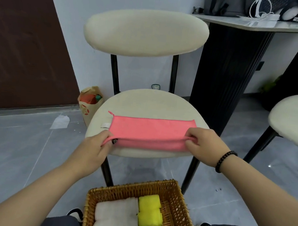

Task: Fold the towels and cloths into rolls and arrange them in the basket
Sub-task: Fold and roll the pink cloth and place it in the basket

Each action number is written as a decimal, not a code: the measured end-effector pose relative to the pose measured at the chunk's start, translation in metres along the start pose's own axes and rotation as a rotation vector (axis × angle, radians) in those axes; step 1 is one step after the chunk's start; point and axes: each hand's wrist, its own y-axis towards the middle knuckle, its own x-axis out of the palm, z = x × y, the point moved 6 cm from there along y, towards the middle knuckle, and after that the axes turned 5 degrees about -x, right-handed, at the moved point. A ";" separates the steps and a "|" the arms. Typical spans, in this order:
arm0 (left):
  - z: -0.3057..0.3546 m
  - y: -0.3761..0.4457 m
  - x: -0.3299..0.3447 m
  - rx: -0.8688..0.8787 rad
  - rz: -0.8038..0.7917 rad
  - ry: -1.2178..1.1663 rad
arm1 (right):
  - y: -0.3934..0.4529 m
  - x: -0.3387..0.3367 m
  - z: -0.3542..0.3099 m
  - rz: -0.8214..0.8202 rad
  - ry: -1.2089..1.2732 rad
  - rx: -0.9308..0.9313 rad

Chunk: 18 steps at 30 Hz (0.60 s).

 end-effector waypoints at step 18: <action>-0.031 0.093 0.014 -0.335 0.111 0.004 | 0.061 0.025 0.078 0.407 0.465 0.535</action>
